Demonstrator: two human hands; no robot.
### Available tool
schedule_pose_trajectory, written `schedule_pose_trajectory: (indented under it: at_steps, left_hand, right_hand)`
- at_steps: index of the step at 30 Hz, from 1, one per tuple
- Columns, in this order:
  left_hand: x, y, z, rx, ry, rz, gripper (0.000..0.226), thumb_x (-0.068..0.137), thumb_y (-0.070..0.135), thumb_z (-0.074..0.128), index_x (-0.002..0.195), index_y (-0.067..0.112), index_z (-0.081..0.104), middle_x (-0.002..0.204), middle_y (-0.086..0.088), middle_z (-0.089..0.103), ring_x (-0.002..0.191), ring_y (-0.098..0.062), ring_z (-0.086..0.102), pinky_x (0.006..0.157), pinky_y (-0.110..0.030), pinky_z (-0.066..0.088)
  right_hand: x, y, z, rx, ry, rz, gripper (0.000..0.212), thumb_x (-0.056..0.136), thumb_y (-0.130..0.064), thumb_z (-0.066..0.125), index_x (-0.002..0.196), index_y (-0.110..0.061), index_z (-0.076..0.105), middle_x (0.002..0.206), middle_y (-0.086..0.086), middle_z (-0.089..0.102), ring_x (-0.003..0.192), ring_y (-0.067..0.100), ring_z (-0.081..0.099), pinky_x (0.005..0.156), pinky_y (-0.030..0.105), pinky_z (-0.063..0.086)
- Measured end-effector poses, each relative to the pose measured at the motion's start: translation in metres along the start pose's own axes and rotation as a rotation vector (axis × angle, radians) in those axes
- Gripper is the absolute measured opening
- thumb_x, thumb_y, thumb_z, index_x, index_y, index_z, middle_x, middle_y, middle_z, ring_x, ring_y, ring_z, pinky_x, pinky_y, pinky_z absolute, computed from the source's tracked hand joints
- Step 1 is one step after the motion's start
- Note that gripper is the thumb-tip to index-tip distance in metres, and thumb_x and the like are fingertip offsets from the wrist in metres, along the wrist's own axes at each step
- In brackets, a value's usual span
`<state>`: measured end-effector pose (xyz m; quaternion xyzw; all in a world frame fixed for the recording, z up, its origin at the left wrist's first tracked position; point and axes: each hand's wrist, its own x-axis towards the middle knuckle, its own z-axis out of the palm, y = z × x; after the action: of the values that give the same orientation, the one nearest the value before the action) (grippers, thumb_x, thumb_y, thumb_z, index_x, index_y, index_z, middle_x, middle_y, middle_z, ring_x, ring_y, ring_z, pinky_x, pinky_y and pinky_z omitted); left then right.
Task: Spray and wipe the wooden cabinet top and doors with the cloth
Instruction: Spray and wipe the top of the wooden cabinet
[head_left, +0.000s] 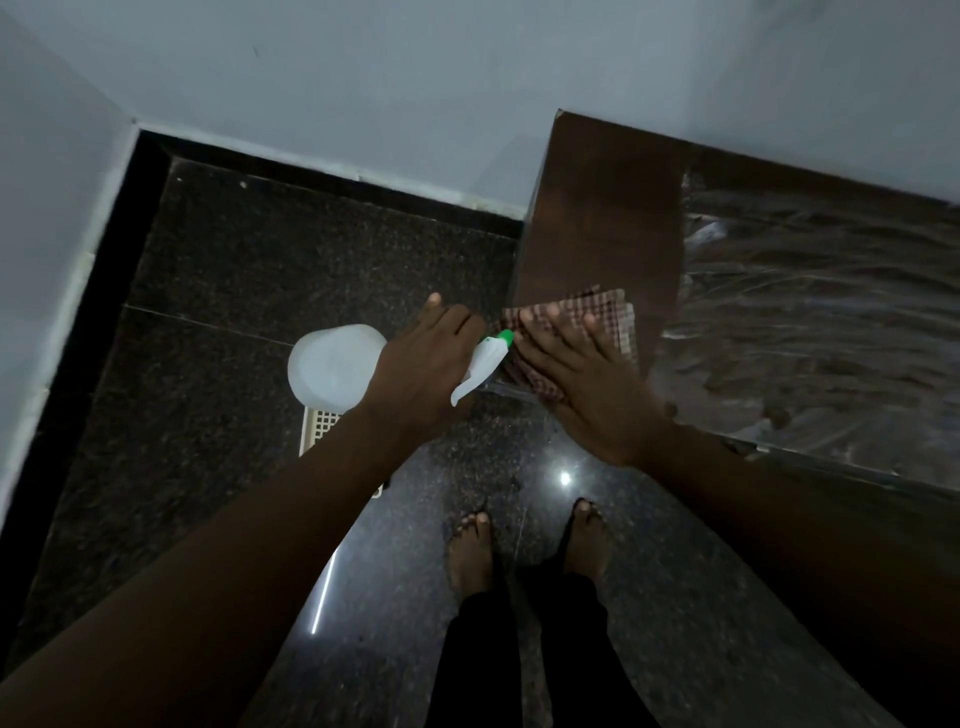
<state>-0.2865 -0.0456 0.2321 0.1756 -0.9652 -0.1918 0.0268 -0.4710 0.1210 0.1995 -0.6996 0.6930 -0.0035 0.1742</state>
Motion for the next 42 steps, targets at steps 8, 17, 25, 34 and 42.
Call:
schedule_pose_trajectory:
  at_steps: [8,17,25,34,42]
  left_hand:
    - [-0.008,0.005,-0.003,0.039,-0.028,0.012,0.058,0.057,0.01,0.088,0.106,0.003,0.058,0.098,-0.015,0.061,0.09,-0.034,0.061,0.105,-0.055,0.044]
    - [-0.021,0.011,0.002,0.06,-0.059,0.023,0.057,0.058,0.009,0.086,0.108,0.002,0.058,0.1,-0.016,0.06,0.095,-0.036,0.06,0.109,-0.055,0.04]
    - [-0.029,0.013,0.008,0.078,-0.076,0.01,0.056,0.054,0.009,0.088,0.102,0.002,0.06,0.095,-0.016,0.063,0.09,-0.035,0.062,0.108,-0.056,0.04]
    - [-0.031,0.021,0.007,0.012,-0.075,0.057,0.042,0.065,0.006,0.076,0.102,0.005,0.057,0.093,-0.012,0.059,0.089,-0.033,0.06,0.111,-0.057,0.035]
    - [-0.034,0.017,-0.004,0.018,-0.11,0.08,0.043,0.065,0.007,0.075,0.105,0.003,0.059,0.096,-0.014,0.06,0.09,-0.033,0.061,0.11,-0.058,0.036]
  right_hand:
    - [0.051,0.038,-0.034,0.234,0.093,0.251,0.058,0.106,-0.042,0.024,0.161,-0.023,0.02,0.169,-0.004,0.011,0.157,0.018,-0.001,0.126,0.045,-0.003]
    - [0.003,0.031,-0.021,0.428,0.105,0.18,0.054,0.106,-0.037,0.033,0.158,-0.022,0.03,0.167,-0.008,0.017,0.156,0.012,0.002,0.126,0.035,-0.007]
    - [0.01,0.039,-0.022,0.492,0.155,0.23,0.055,0.106,-0.04,0.033,0.158,-0.023,0.03,0.167,-0.007,0.019,0.156,0.013,0.003,0.126,0.037,-0.007]
    - [0.0,0.001,-0.005,0.244,0.1,0.149,0.058,0.104,-0.04,0.024,0.16,-0.025,0.021,0.169,-0.004,0.01,0.156,0.02,-0.002,0.125,0.047,-0.004]
    - [-0.028,-0.007,0.013,0.127,0.082,0.021,0.061,0.101,-0.036,0.035,0.16,-0.025,0.023,0.169,-0.004,0.013,0.157,0.021,0.004,0.126,0.049,0.001]
